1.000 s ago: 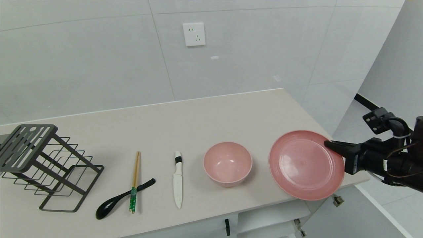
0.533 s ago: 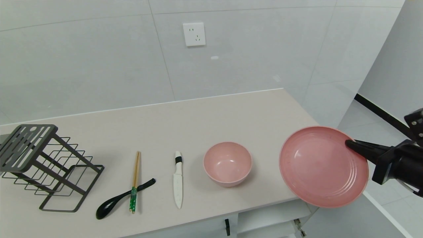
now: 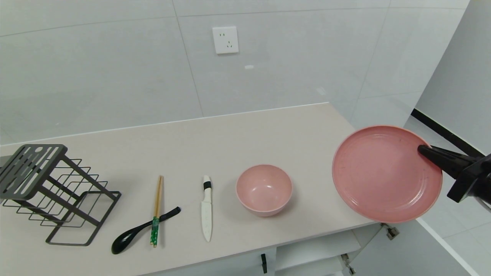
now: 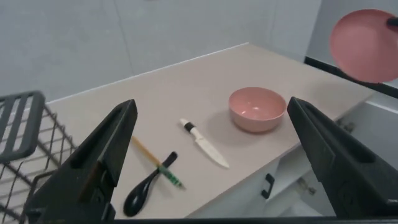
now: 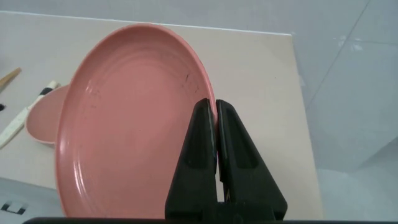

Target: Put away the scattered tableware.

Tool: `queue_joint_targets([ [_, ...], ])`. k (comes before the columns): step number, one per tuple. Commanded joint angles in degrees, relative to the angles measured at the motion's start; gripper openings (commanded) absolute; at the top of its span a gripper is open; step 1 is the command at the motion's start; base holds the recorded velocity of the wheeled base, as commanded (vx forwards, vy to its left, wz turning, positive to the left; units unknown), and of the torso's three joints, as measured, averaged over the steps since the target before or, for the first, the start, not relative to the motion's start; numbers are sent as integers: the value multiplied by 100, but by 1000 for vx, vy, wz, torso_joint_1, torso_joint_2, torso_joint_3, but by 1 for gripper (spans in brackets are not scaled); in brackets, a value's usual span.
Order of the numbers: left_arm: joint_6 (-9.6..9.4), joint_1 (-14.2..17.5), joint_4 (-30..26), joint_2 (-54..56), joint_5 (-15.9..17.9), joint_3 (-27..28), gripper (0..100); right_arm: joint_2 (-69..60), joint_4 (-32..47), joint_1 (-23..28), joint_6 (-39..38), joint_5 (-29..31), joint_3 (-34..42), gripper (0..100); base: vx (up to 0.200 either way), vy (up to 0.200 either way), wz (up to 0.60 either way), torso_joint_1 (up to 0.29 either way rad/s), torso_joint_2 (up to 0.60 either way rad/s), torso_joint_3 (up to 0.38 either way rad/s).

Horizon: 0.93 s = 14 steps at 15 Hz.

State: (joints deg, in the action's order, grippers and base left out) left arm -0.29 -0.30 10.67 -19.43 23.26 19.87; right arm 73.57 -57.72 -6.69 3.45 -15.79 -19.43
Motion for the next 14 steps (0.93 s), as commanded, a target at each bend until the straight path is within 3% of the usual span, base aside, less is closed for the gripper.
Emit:
queue_joint_targets([
  [1, -94, -49, 735, -1511, 399, 448, 100, 122, -64, 1, 24, -153, -34, 0, 0, 0, 0, 0, 0, 0],
  [3, -208, -49, 1561, -2214, 601, 448, 100, 202, -248, 1, 86, -258, 18, 0, 0, 0, 0, 0, 0, 0],
  [5, -340, -66, 1974, -2583, 627, 412, 100, 87, -424, 159, 147, -267, 388, 0, 0, 0, 0, 0, 0, 0],
  [7, -208, -66, 1904, -2662, 627, 421, 100, -229, -503, 186, 261, -337, 888, 0, 0, 0, 0, 0, 0, 0],
  [11, -199, -110, 1860, -3049, 733, 571, 100, -335, -591, 195, 253, -346, 888, 0, 0, 0, 0, 0, 0, 0],
  [14, -155, -365, 1860, -3532, 1172, 711, 100, -581, -591, 221, 235, -337, 968, 0, 0, 0, 0, 0, 0, 0],
])
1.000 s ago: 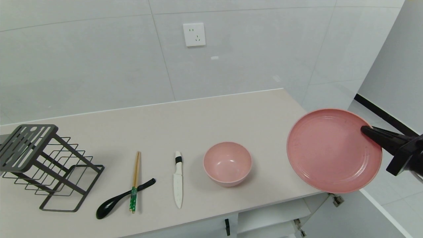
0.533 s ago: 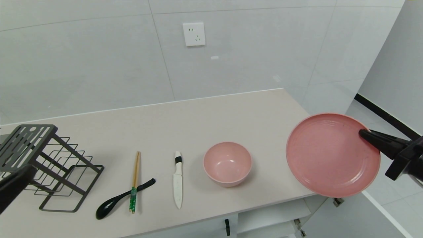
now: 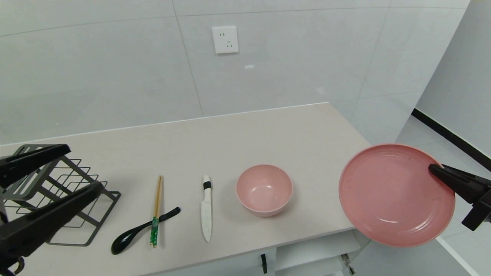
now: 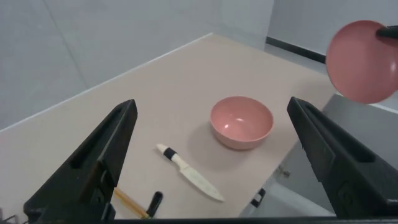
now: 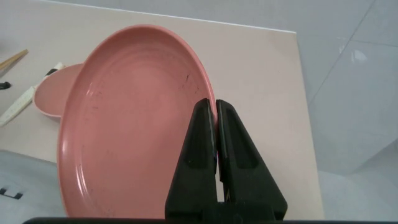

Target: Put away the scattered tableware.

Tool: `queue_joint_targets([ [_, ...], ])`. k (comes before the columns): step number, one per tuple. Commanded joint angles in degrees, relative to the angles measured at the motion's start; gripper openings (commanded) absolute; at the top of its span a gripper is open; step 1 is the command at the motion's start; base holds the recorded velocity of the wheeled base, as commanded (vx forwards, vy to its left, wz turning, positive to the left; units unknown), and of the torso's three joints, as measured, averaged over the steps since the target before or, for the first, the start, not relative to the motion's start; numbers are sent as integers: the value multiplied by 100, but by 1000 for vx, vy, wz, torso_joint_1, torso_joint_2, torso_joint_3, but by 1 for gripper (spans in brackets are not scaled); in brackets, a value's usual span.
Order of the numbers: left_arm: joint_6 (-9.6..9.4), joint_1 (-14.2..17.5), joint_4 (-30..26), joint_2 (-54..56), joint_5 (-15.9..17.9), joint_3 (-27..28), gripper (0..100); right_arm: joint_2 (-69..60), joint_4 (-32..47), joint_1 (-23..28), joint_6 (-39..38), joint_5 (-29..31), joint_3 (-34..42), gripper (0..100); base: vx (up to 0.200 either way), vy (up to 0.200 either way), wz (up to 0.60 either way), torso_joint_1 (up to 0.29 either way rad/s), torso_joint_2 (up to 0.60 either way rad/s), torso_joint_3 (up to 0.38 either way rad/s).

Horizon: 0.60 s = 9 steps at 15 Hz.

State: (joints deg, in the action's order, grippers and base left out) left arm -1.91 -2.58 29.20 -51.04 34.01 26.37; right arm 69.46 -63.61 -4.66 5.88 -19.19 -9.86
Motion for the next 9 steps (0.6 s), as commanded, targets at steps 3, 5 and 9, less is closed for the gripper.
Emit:
queue_joint_targets([
  [3, 525, -708, -353, -661, -140, 466, 100, -372, -2, 44, -25, 3, 11, 0, 0, 0, 0, 0, 0, 0],
  [5, 648, -972, -1171, -881, -694, 958, 100, -372, -2, 88, -25, 3, -25, 0, 0, 0, 0, 0, 0, 0],
  [9, 640, -1139, -1390, -1136, -703, 1169, 100, -390, -11, 88, -25, 3, -42, 0, 0, 0, 0, 0, 0, 0],
])
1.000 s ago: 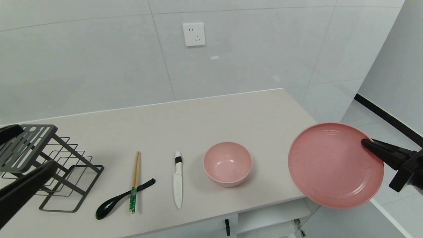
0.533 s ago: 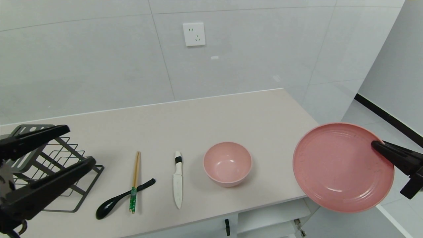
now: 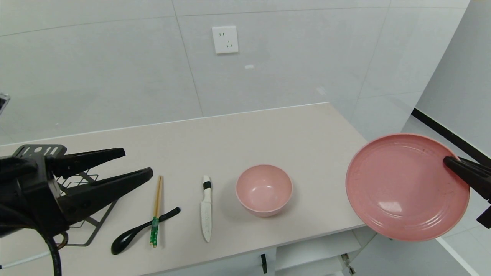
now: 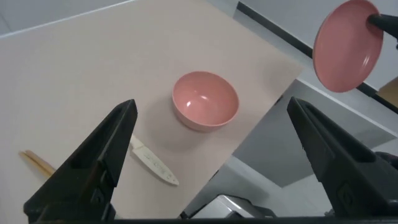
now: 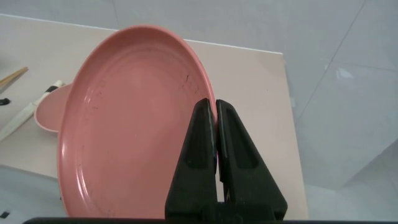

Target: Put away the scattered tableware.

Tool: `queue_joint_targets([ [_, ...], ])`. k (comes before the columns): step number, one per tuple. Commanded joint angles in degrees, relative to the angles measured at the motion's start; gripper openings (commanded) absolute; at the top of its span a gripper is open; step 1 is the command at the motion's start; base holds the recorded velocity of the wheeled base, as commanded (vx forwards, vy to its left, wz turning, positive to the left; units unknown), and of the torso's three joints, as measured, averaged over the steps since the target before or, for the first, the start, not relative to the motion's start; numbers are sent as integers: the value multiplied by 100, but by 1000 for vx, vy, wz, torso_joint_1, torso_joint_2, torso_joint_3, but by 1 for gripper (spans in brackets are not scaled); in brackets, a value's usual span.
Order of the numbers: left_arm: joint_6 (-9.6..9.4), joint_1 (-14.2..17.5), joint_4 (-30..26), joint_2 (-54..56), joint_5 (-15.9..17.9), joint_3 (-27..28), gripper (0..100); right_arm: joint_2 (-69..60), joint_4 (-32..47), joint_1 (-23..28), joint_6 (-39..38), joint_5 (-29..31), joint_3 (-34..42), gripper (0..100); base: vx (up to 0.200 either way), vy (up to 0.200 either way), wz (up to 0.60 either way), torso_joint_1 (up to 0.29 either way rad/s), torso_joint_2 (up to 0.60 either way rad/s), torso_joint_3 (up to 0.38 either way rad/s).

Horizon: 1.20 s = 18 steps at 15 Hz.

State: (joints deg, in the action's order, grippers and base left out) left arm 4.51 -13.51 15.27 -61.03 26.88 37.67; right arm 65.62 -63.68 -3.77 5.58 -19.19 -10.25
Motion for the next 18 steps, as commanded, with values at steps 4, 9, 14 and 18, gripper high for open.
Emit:
queue_joint_targets([
  [4, 41, -354, -25, -463, -25, -58, 100, -85, -4, -1, 4, 3, -3, 0, 0, 0, 0, 0, 0, 0],
  [9, -64, -785, -7, -973, -34, -172, 100, -164, -4, -1, 4, 3, -56, 0, 0, 0, 0, 0, 0, 0],
  [14, -56, -978, 11, -1711, 10, -207, 100, -137, -4, -1, 13, 3, -73, 0, 0, 0, 0, 0, 0, 0],
  [18, -47, -1268, 2, -1746, -377, -207, 100, -120, 5, -1, 13, 3, -65, 0, 0, 0, 0, 0, 0, 0],
])
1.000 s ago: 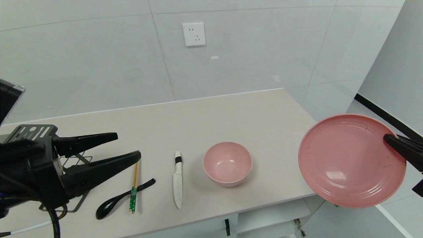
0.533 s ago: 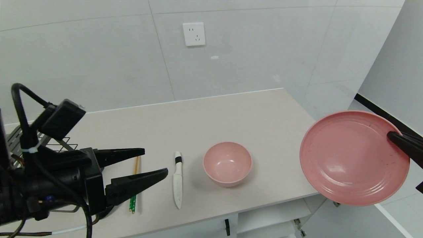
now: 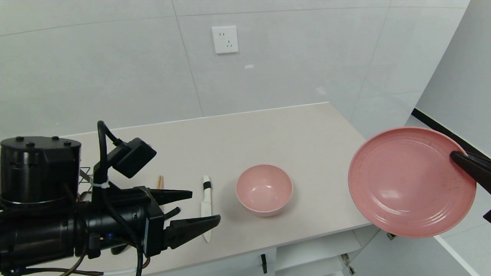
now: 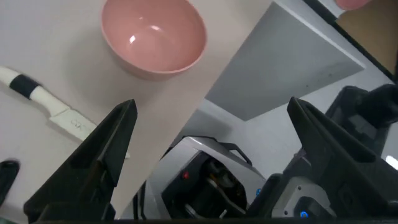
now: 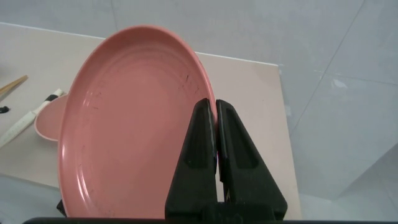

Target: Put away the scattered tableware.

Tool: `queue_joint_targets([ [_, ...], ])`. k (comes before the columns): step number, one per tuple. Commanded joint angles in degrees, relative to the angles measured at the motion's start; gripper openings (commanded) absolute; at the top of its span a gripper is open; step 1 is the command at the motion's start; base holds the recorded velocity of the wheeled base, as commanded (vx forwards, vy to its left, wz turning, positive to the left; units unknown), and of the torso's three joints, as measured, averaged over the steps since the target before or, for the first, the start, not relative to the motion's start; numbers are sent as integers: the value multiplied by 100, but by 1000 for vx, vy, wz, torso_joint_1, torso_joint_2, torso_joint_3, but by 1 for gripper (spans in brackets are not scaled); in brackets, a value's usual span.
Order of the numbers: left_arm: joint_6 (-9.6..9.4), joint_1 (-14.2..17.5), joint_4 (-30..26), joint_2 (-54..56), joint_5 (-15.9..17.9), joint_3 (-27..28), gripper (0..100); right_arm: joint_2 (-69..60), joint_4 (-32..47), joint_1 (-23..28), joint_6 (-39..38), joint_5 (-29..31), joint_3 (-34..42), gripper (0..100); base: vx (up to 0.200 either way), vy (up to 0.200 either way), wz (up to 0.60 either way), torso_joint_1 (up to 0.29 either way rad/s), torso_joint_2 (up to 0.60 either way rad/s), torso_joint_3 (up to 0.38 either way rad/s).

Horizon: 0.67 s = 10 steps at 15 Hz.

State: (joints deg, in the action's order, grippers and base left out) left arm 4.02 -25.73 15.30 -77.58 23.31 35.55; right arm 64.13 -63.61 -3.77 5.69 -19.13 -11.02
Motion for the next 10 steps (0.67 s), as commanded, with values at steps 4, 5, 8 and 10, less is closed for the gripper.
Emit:
queue_joint_targets([
  [4, 204, -221, 8, -600, -652, 321, 100, 55, -2, -1, 2, -3, 21, 0, 0, 0, 0, 0, 0, 0],
  [5, 345, -301, 17, -776, -731, 497, 100, 55, -2, -1, 2, -3, 21, 0, 0, 0, 0, 0, 0, 0],
  [8, 784, -555, 17, -1224, -1241, 805, 100, 55, -2, -1, 2, -3, 21, 0, 0, 0, 0, 0, 0, 0],
  [10, 855, -722, 17, -1637, -1478, 1059, 100, 73, 7, -1, 2, -12, 39, 0, 0, 0, 0, 0, 0, 0],
])
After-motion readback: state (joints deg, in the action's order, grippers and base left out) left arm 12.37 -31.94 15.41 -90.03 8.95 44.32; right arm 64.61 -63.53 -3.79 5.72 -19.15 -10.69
